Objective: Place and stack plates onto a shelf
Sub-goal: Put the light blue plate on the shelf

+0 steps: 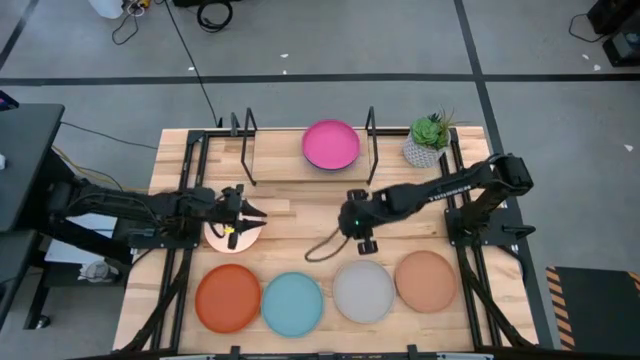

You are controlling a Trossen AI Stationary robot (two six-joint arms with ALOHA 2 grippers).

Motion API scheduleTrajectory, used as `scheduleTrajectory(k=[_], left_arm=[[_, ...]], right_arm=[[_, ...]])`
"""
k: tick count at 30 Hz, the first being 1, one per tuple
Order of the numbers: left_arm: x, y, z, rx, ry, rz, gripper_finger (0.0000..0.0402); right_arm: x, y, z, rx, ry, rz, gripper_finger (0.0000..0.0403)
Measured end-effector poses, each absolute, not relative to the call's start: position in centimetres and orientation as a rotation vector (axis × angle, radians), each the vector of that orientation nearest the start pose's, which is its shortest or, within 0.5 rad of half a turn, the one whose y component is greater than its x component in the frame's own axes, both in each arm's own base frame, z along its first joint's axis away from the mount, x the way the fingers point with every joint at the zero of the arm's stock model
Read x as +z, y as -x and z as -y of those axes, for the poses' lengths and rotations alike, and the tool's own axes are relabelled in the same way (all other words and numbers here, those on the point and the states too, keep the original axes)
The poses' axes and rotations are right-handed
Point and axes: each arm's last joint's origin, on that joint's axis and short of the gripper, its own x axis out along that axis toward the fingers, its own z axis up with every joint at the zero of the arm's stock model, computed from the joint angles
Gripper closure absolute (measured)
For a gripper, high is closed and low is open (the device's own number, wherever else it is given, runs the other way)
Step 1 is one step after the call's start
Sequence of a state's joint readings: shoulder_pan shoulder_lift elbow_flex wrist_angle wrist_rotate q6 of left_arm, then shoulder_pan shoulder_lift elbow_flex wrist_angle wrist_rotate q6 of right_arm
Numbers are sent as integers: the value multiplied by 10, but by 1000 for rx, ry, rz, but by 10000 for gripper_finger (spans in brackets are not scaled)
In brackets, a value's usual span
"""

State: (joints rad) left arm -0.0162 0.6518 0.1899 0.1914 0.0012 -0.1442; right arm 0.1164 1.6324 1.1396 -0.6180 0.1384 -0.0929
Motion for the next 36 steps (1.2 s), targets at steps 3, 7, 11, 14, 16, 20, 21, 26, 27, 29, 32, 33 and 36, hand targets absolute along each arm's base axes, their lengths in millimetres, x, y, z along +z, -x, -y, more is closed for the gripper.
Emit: scheduleTrajectory(k=[3, 7, 11, 14, 16, 20, 21, 26, 27, 29, 32, 33, 36], left_arm=[[192, -155, 9, -18, 138, -296, 285], [205, -161, 13, -17, 134, -278, 285], [206, -161, 14, -30, 101, -276, 285], [206, -161, 14, -33, 55, -273, 285], [206, -161, 14, -36, 32, -273, 285], [206, -161, 14, -42, -13, -271, 285], [206, -161, 14, -44, -31, -270, 285], [208, -162, 14, -54, -113, -250, 285], [208, -162, 14, -56, -127, -246, 285], [210, -162, 14, -57, -139, -233, 285], [211, -162, 14, -56, -130, -222, 285], [211, -162, 14, -55, -120, -221, 285], [209, -164, 15, -74, -74, -231, 285]], right_arm=[[207, -313, -42, 7, 228, -1104, 273], [202, -299, -49, -70, 110, -1158, 273], [201, -281, -57, -220, -75, -1279, 273], [199, -272, -68, -256, -173, -1345, 272], [198, -268, -78, -263, -237, -1367, 266], [193, -263, -100, -311, -354, -1385, 247], [191, -261, -105, -341, -383, -1396, 243], [186, -251, -132, -428, -512, -1421, 237], [186, -249, -137, -432, -522, -1418, 237], [187, -246, -146, -427, -540, -1403, 237], [188, -244, -161, -375, -513, -1340, 237], [187, -244, -167, -347, -487, -1311, 238], [184, -244, -181, -294, -424, -1253, 242]])
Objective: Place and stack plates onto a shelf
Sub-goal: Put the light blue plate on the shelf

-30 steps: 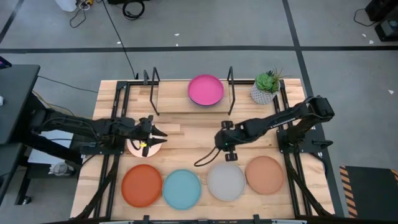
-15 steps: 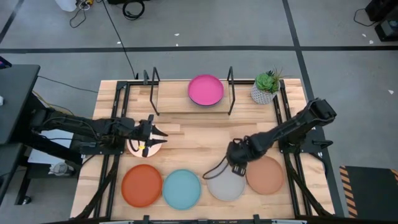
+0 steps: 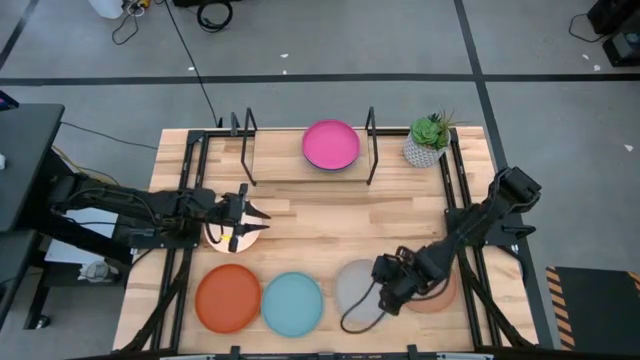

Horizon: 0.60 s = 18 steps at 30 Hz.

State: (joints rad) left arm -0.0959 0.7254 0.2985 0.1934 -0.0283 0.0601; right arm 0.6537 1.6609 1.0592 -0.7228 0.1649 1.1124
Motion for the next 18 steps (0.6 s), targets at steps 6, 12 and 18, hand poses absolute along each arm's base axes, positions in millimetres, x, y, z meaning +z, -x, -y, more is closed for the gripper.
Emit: scheduleTrajectory(k=[6, 12, 18], left_arm=[[199, -178, 23, -141, -47, -264, 285], [201, -207, 27, -146, -47, -318, 285], [199, -236, 32, -152, -53, -449, 285]], right_arm=[[179, -241, -188, -339, -352, -1248, 245], [179, -235, -191, -328, -244, -1211, 245], [173, -232, -185, -314, -144, -1201, 255]])
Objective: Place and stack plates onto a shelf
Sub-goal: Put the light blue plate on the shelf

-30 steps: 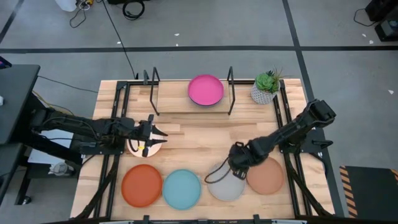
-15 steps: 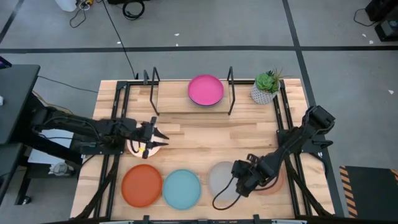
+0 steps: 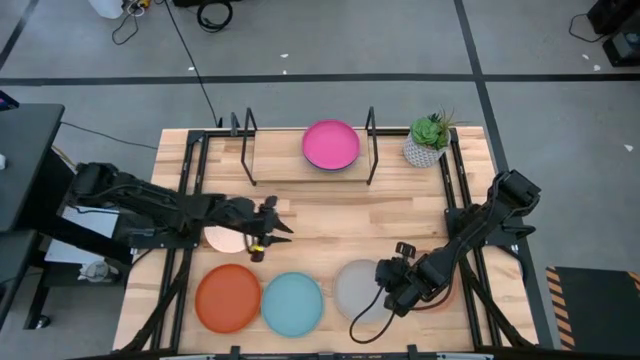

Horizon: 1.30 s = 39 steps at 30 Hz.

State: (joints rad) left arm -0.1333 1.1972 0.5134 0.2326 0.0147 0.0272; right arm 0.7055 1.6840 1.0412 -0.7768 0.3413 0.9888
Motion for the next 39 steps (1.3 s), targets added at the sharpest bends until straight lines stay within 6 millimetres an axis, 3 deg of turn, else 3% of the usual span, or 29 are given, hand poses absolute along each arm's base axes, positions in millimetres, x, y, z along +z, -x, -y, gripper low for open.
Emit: scheduleTrajectory(k=[7, 18, 24, 34, 39], left_arm=[[194, -260, 38, -188, -14, -661, 285], [174, -270, 69, -293, 135, -863, 285], [163, -272, 81, -269, 204, -933, 285], [152, -277, 82, -181, 320, -969, 285], [151, -289, 96, -106, 244, -1102, 285]], right_arm=[[175, -230, -166, -312, -6, -1139, 268], [175, -237, -145, -320, 99, -1102, 271], [175, -246, -131, -297, 166, -1122, 271], [174, -264, -93, -259, 250, -1200, 272], [175, -269, -80, -264, 282, -1217, 272]])
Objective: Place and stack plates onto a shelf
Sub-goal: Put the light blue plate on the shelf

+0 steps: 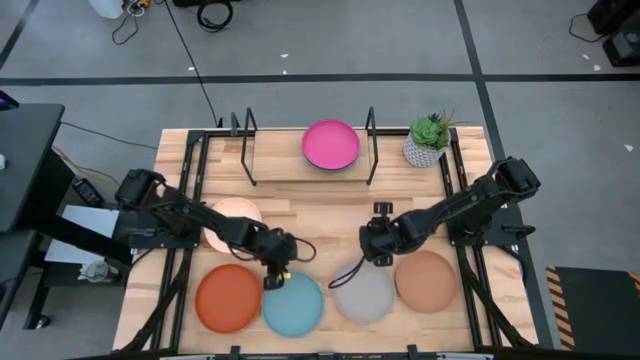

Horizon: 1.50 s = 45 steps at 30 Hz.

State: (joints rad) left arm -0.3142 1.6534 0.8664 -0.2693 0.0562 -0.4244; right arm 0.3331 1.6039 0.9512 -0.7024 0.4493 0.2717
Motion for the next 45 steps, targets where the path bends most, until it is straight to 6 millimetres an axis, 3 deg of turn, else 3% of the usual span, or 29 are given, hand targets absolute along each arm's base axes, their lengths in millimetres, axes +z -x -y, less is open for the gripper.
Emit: scheduleTrajectory(k=[9, 14, 17, 22, 25, 29, 34, 38, 45], left_arm=[[147, -311, 120, -68, 119, -1262, 285], [141, -312, 119, -49, 125, -1286, 288], [141, -313, 115, -32, 143, -1288, 307], [141, -317, 107, -13, 171, -1285, 376], [143, -318, 101, -8, 192, -1286, 387], [153, -318, 87, 23, 215, -1272, 387], [182, -315, 64, 28, 205, -1183, 387], [210, -307, 34, 60, 202, -1134, 387], [262, -306, -30, 258, 109, -1100, 387]], right_arm=[[175, -272, -76, -259, 293, -1208, 273], [175, -272, -75, -256, 299, -1209, 273], [175, -271, -75, -255, 303, -1216, 273], [175, -270, -76, -254, 306, -1220, 273], [175, -270, -77, -249, 307, -1214, 273], [165, -270, -77, -233, 273, -1177, 273], [151, -263, -73, -234, 236, -1177, 273], [152, -259, -72, -281, 229, -1142, 273], [157, -257, -81, -279, 231, -1076, 273]])
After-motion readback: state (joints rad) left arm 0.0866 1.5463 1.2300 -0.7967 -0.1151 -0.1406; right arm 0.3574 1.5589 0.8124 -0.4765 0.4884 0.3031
